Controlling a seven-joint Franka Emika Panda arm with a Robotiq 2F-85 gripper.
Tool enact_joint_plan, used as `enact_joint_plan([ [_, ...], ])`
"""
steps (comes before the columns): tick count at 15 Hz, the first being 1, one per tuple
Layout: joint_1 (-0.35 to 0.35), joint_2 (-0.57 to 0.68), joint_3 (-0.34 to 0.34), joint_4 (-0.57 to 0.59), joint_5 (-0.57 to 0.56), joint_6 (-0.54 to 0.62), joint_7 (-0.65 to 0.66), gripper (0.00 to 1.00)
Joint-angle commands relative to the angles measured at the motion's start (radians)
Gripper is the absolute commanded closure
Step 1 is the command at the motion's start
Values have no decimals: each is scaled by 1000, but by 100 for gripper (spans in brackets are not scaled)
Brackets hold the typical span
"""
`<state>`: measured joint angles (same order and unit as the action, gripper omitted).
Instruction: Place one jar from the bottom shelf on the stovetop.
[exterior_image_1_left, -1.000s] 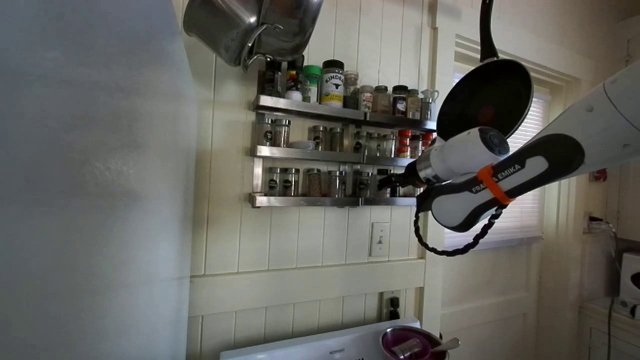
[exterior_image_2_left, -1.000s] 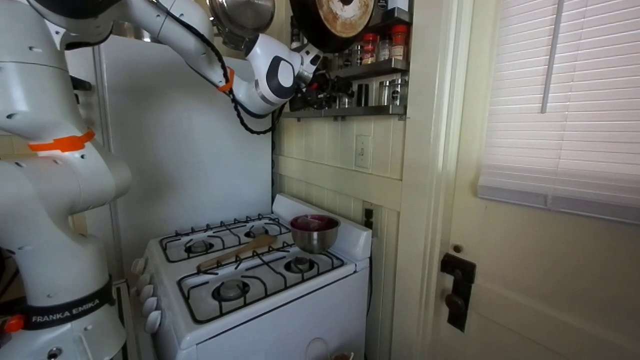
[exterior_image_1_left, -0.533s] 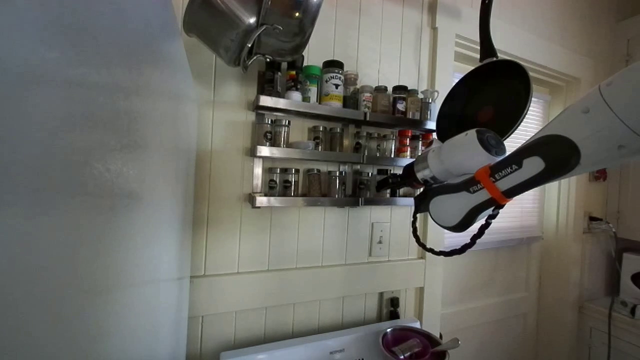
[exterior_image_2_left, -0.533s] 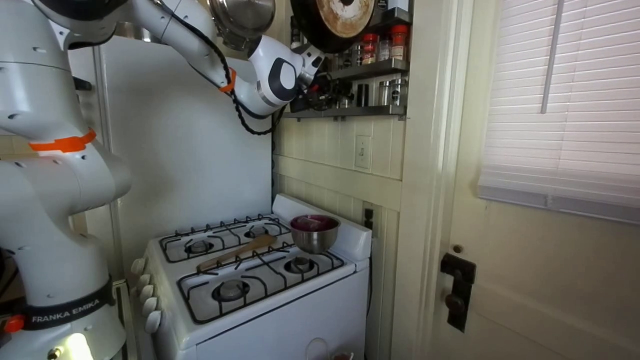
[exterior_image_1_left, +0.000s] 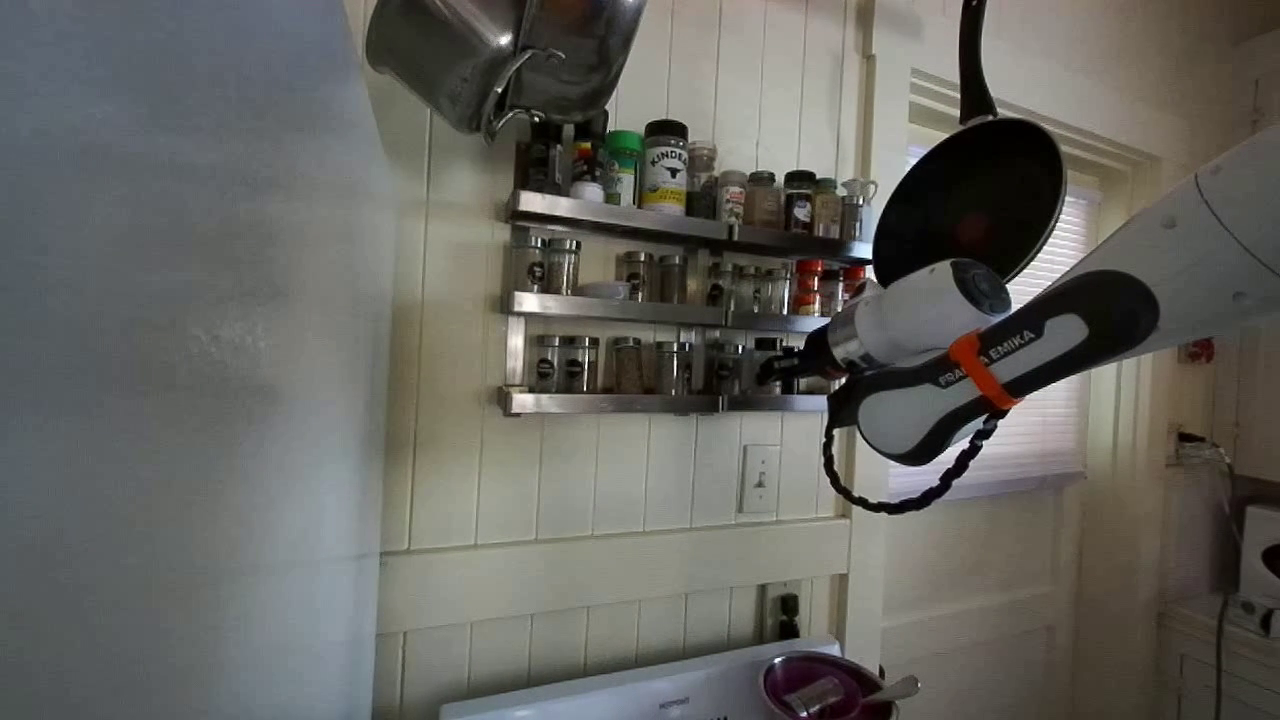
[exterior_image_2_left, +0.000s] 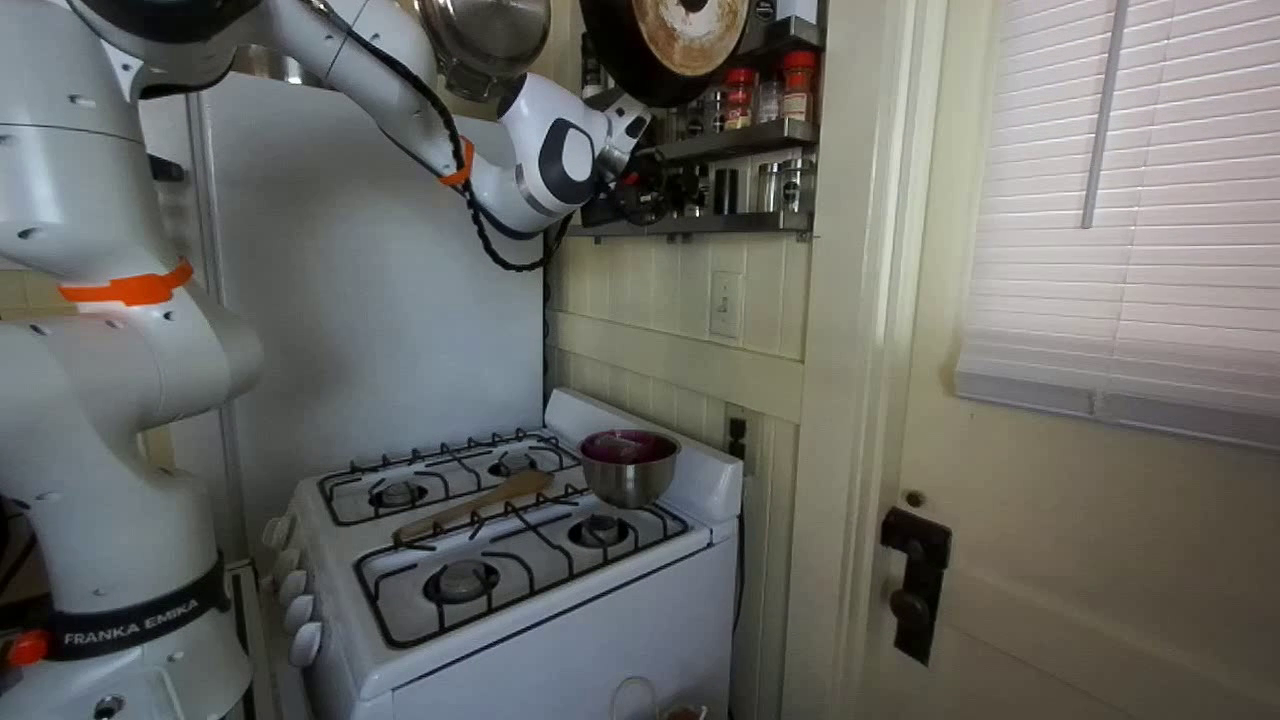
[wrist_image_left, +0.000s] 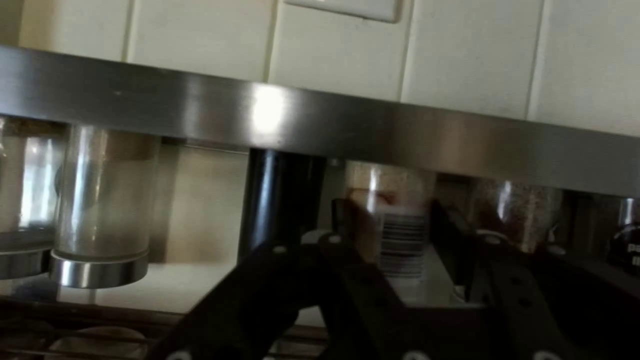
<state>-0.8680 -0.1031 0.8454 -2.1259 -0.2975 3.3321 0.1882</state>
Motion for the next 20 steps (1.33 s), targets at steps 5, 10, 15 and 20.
enact_joint_plan([
  [5,-13,-18,19,-14,-6,-6,-16,83],
  [10,-15,-55,24,-52,-2,25,-26,85],
  [15,-20,-77,24,-62,0,36,-27,88],
  [20,-11,-56,17,-44,-1,20,-26,26],
])
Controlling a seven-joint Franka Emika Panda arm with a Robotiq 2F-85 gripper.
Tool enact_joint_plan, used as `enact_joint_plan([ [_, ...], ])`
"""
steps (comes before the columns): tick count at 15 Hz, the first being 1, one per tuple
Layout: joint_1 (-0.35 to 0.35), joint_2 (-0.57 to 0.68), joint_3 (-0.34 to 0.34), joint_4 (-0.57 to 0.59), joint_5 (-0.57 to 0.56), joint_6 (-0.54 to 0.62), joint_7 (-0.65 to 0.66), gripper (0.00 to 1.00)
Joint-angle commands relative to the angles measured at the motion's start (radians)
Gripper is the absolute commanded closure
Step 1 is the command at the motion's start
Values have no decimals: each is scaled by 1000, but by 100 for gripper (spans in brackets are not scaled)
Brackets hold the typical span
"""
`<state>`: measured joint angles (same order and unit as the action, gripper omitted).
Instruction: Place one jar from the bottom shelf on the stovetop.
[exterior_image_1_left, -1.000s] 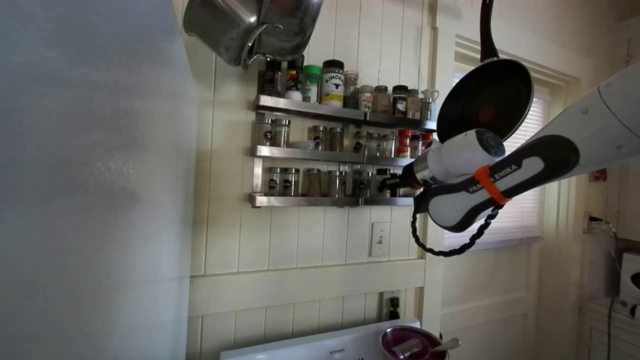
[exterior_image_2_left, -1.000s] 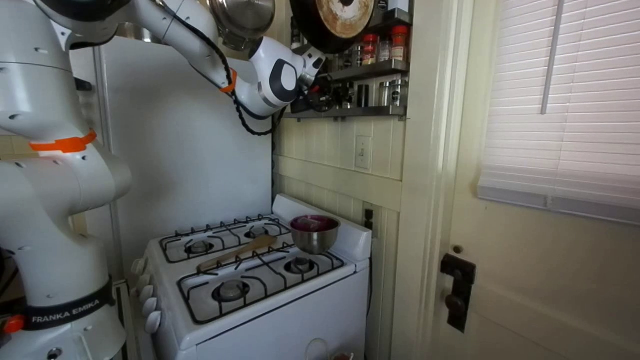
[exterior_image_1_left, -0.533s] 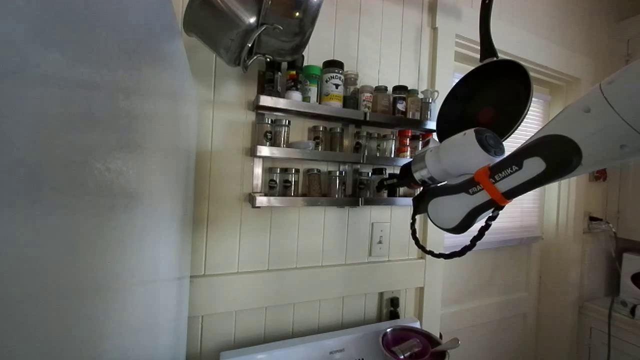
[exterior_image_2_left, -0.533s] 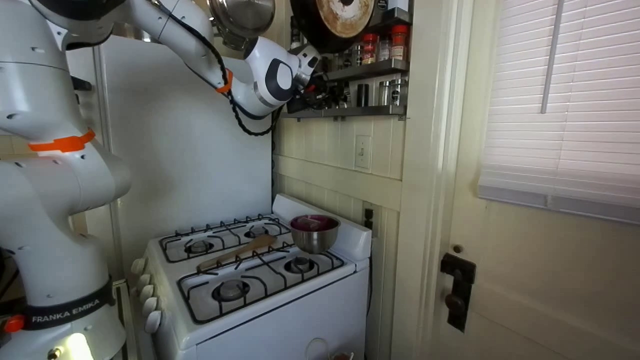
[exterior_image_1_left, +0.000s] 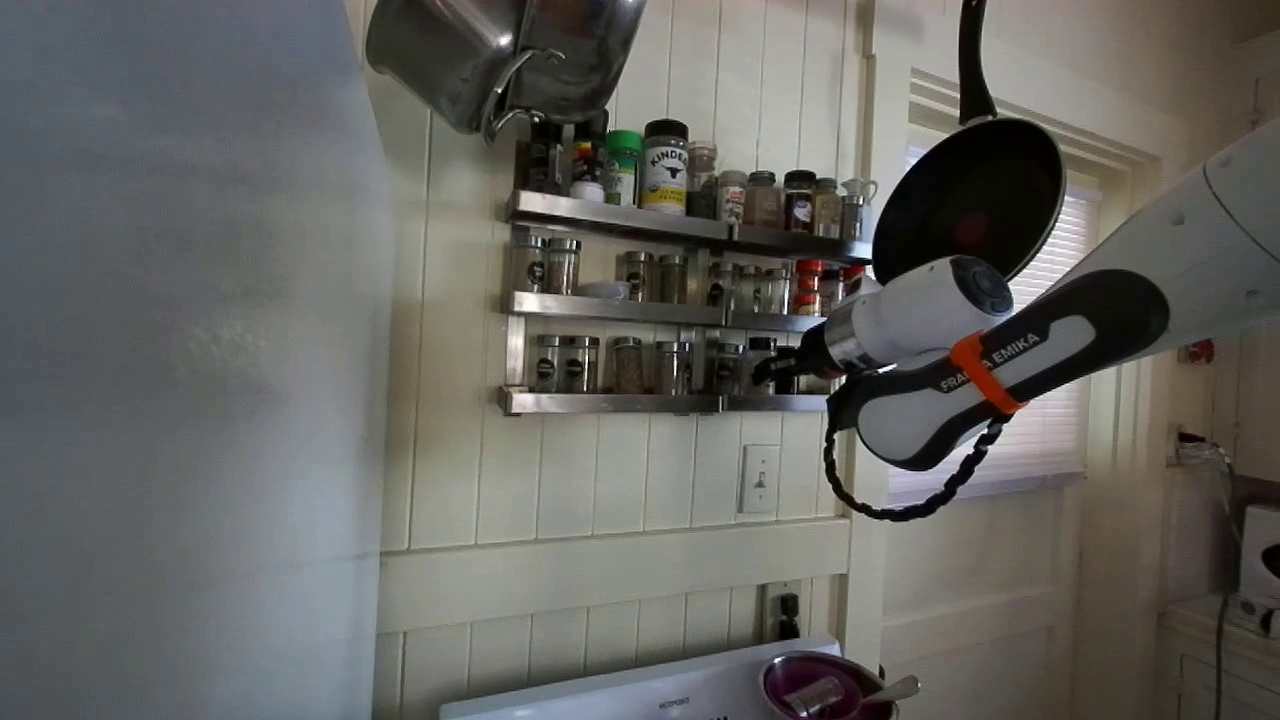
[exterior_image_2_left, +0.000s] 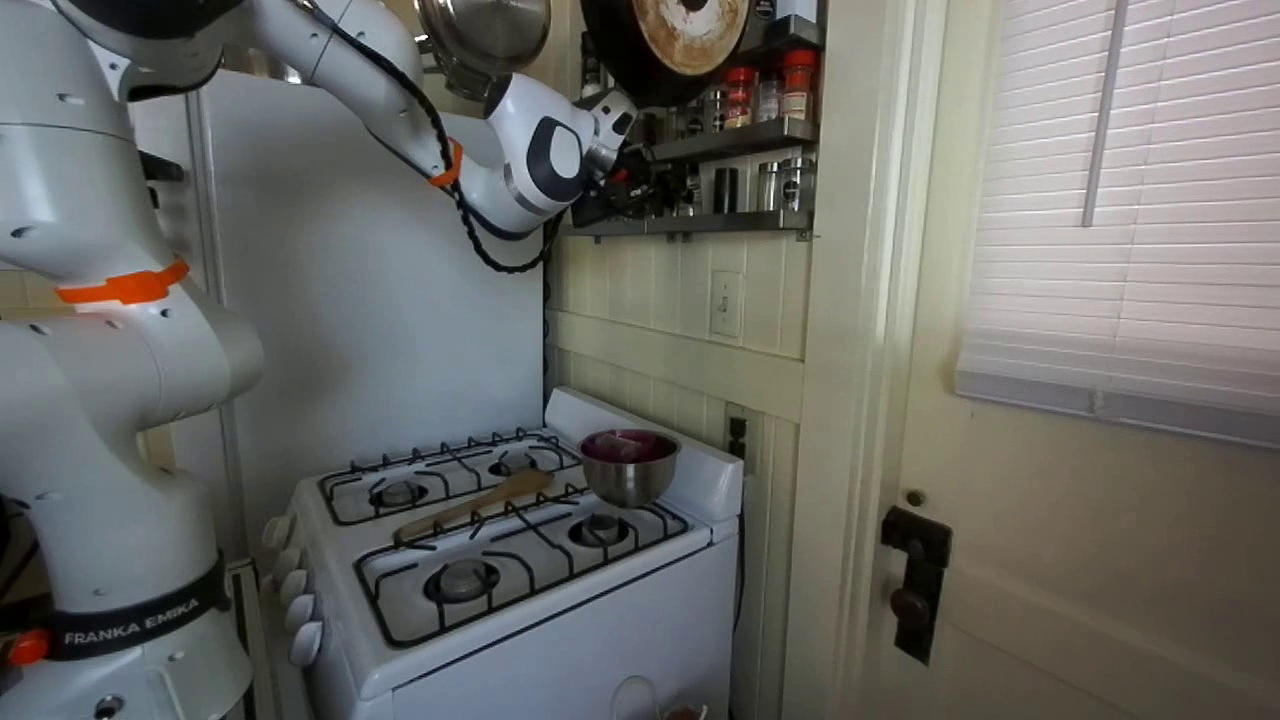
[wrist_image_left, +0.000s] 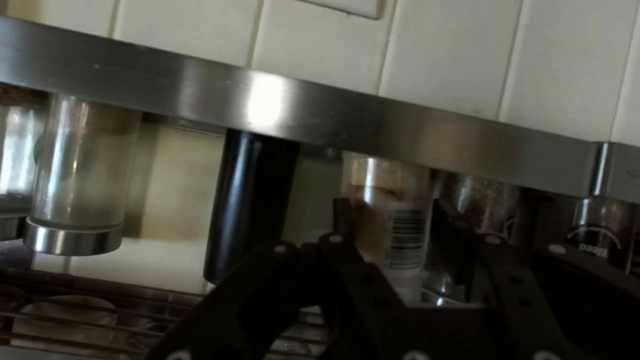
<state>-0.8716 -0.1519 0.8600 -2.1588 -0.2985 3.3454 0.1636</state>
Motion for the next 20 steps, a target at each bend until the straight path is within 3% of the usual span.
enact_joint_plan([
  [1,-5,-3,-2,-6,-1,6,-1,17],
  [3,-1,6,-6,1,-4,3,-4,1],
  [10,-3,37,-1,29,-7,-12,-10,0],
  [18,-5,86,5,71,-11,-34,-23,5],
  [19,-5,90,6,73,-11,-36,-25,7],
  [20,-4,94,7,75,-11,-39,-28,19],
])
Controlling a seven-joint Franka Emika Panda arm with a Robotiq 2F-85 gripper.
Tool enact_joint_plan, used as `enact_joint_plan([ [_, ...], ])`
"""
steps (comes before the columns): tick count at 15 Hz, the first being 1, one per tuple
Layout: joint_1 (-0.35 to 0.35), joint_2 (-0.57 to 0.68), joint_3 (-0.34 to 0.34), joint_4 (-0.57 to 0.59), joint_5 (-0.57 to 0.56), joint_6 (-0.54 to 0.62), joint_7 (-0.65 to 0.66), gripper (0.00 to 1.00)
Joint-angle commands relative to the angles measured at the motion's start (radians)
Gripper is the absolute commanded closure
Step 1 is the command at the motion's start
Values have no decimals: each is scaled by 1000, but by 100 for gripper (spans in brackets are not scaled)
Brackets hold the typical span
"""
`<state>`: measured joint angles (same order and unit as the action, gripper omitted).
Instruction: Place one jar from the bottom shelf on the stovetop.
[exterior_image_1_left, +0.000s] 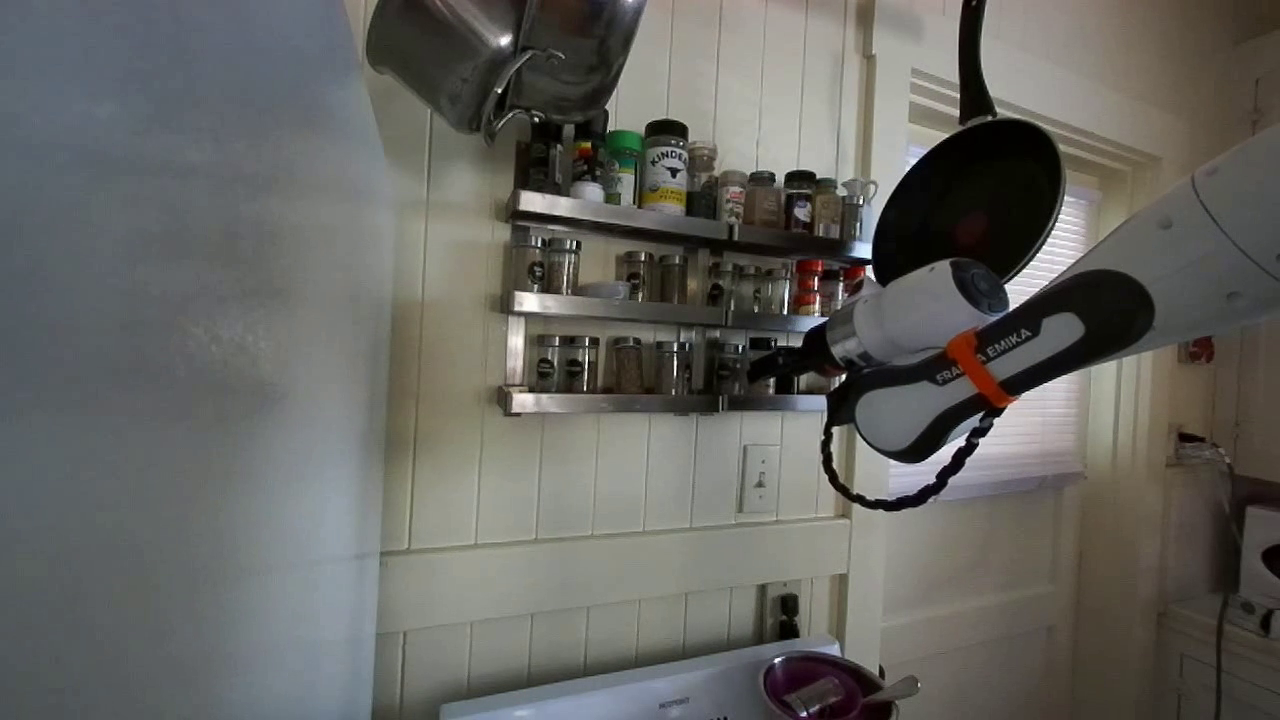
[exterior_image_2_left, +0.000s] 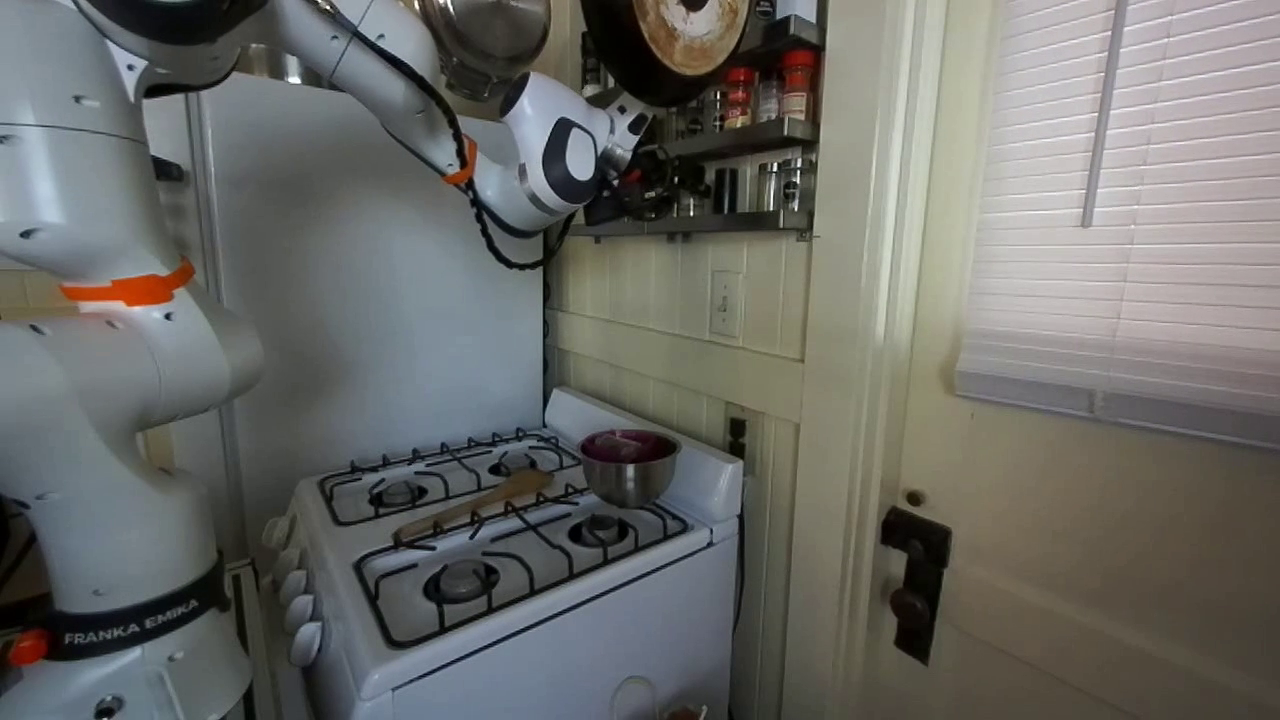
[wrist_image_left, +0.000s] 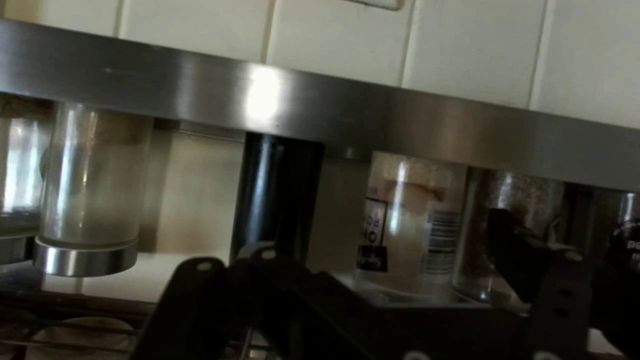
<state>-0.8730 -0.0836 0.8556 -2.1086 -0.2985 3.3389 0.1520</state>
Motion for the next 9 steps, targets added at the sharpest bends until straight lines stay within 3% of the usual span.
enact_joint_plan([
  [1,-3,28,12,26,-11,-35,-19,32],
  [2,-2,34,13,28,-12,-37,-23,33],
  [7,2,55,20,35,-17,-39,-49,74],
  [9,2,54,22,35,-17,-37,-59,77],
])
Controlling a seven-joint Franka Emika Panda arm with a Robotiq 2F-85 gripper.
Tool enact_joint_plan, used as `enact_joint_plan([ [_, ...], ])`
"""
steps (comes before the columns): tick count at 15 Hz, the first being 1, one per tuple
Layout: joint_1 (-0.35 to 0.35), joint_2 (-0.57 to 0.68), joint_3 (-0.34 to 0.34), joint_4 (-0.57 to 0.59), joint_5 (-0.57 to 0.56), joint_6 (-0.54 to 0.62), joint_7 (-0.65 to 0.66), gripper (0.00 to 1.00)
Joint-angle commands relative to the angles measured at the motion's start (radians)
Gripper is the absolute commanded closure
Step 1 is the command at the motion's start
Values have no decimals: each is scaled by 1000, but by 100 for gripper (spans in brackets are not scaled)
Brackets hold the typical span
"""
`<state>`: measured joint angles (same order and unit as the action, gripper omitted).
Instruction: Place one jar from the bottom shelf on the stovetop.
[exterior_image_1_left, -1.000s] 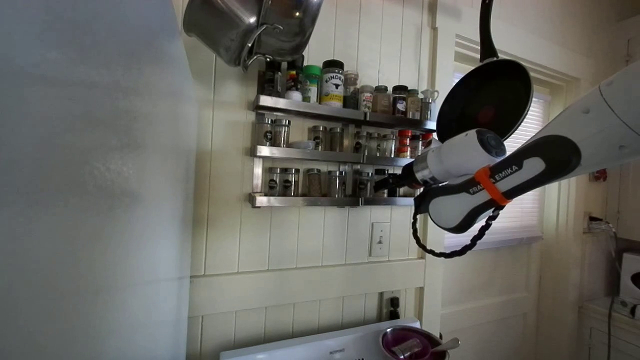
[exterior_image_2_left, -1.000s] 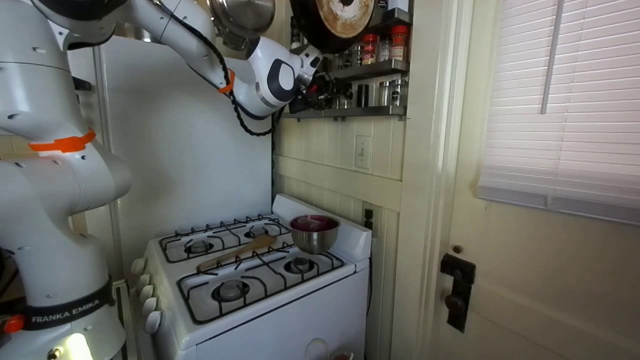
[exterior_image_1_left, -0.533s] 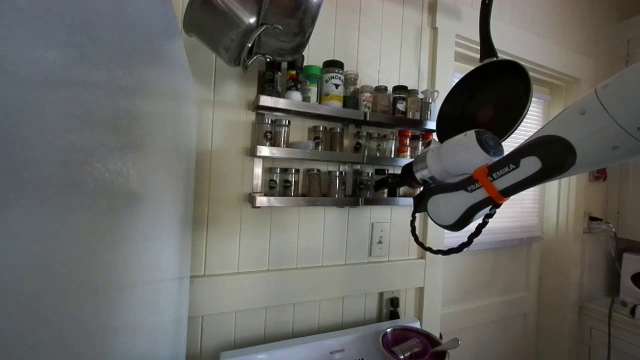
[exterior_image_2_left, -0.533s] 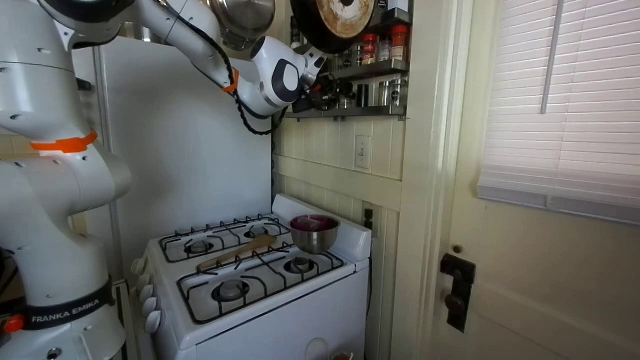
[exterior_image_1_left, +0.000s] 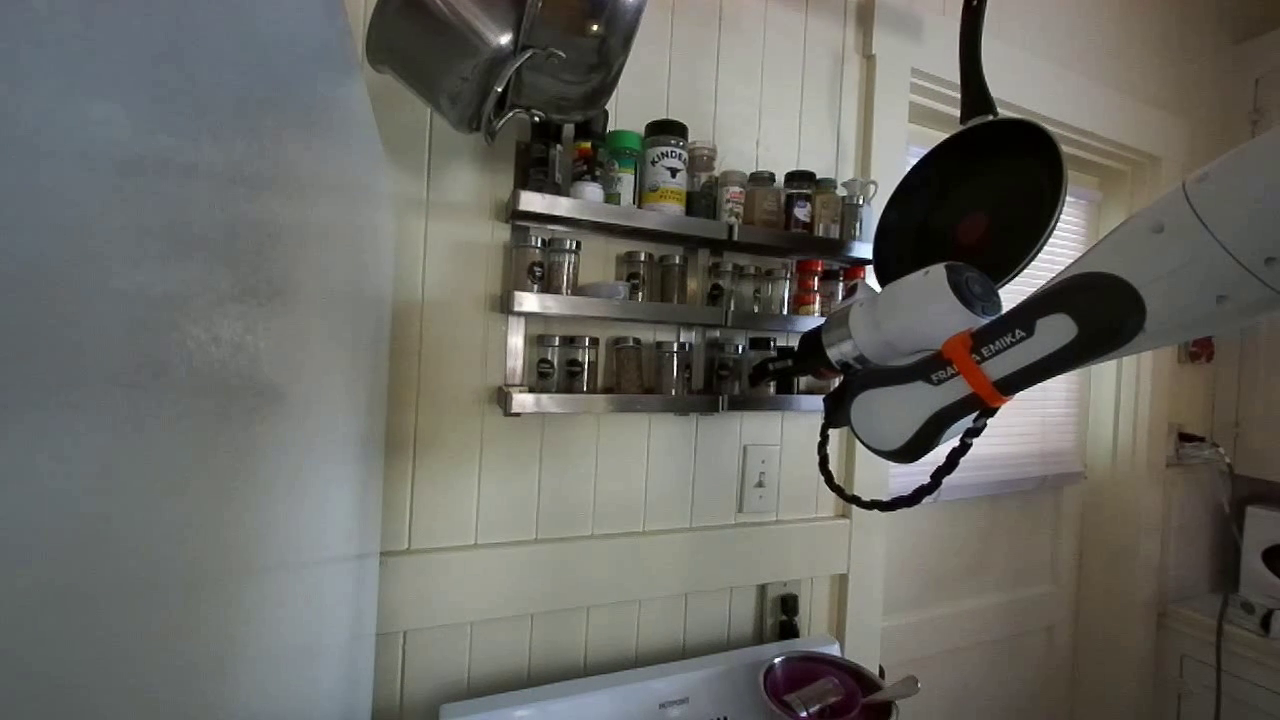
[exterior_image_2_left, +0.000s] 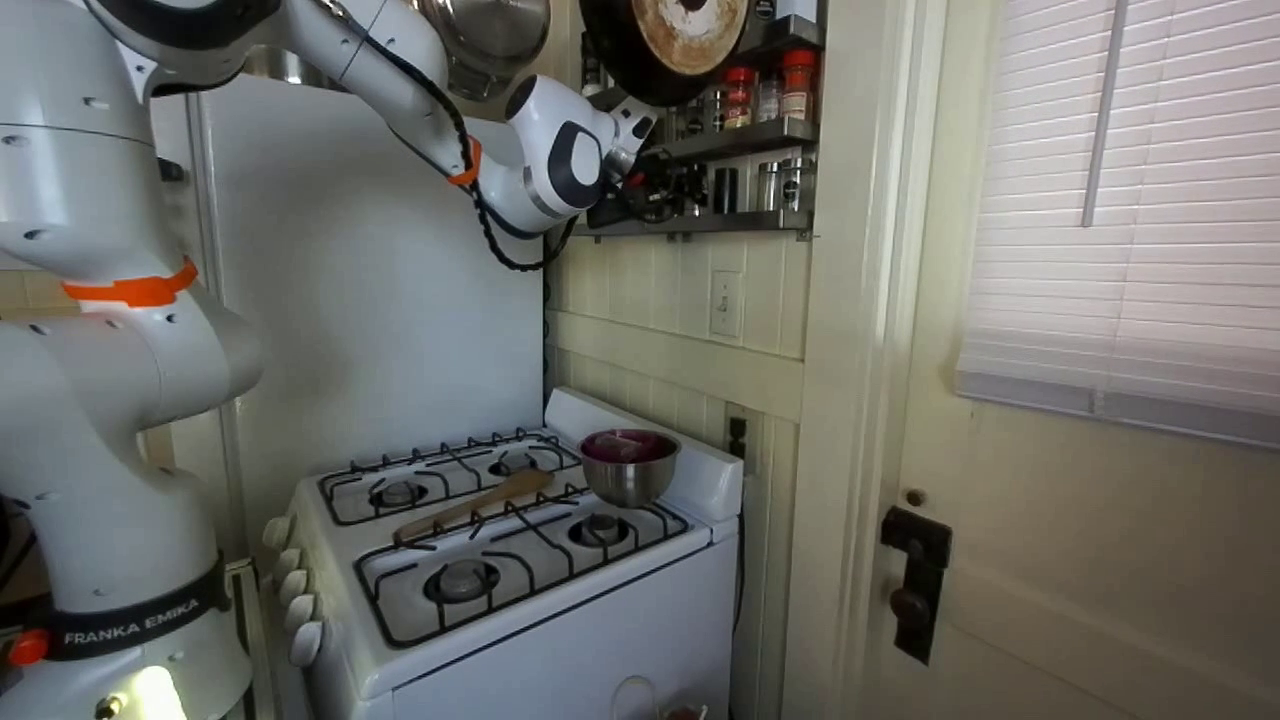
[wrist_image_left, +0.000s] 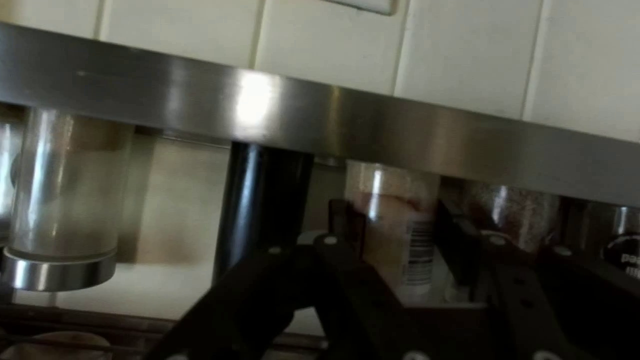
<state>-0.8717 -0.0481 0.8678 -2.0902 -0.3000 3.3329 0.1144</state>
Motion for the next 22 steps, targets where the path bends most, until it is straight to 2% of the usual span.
enact_joint_plan([
  [1,0,14,10,12,-14,-29,-24,78],
  [10,27,-55,-6,-104,-25,95,-35,78],
  [22,-28,-192,1,-253,27,260,-104,78],
])
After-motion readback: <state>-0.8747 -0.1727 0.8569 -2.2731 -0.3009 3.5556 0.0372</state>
